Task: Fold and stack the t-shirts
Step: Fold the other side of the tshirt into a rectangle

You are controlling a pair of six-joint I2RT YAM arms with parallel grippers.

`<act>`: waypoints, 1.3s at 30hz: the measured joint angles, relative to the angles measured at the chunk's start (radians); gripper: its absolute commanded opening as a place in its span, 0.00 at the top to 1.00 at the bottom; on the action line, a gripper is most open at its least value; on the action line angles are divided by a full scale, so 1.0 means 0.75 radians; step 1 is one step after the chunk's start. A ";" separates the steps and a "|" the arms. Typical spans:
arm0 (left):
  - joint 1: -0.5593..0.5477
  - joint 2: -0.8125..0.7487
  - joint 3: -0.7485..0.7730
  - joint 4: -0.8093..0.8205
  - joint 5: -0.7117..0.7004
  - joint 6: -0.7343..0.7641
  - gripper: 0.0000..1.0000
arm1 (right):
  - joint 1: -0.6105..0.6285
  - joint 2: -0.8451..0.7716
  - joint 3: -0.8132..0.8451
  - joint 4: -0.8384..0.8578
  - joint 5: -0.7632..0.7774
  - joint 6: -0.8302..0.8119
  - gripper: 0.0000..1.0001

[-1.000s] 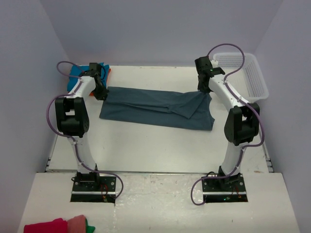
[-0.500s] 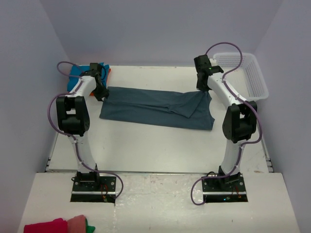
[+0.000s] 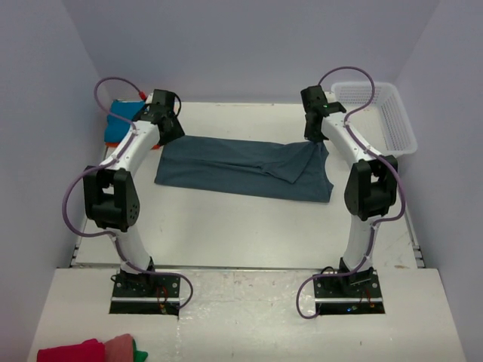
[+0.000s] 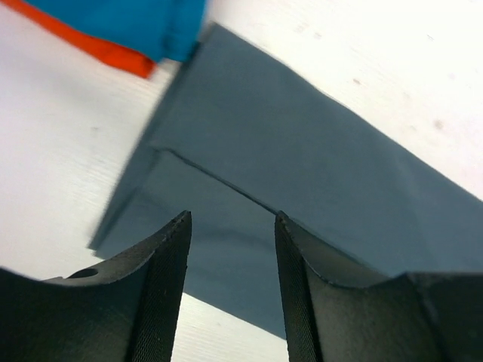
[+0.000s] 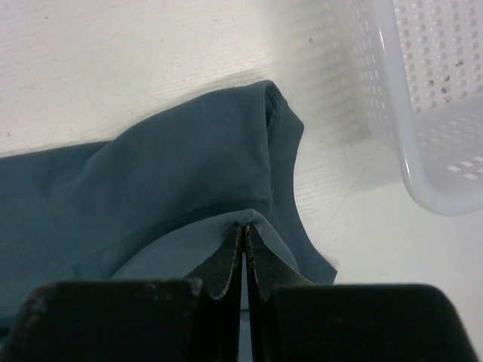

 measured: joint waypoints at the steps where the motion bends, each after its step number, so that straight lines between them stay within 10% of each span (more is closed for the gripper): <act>1: -0.018 -0.002 0.000 0.009 0.028 0.002 0.53 | -0.001 0.008 0.013 -0.002 -0.001 0.000 1.00; 10: -0.041 0.104 -0.032 0.058 0.211 -0.001 0.55 | -0.007 0.104 0.107 -0.002 -0.004 -0.007 0.98; 18: -0.041 0.155 -0.066 0.071 0.222 -0.002 0.56 | -0.024 0.268 0.290 0.004 -0.022 -0.088 0.35; 24: -0.041 0.137 -0.066 0.071 0.217 0.019 0.55 | -0.030 0.210 0.356 0.030 -0.139 -0.107 0.40; 31: -0.041 0.058 -0.047 0.062 0.207 0.029 0.55 | 0.031 -0.370 -0.357 0.160 -0.460 -0.023 0.64; 39: -0.048 -0.021 -0.076 0.068 0.238 0.034 0.55 | 0.093 -0.363 -0.661 0.255 -0.640 0.006 0.48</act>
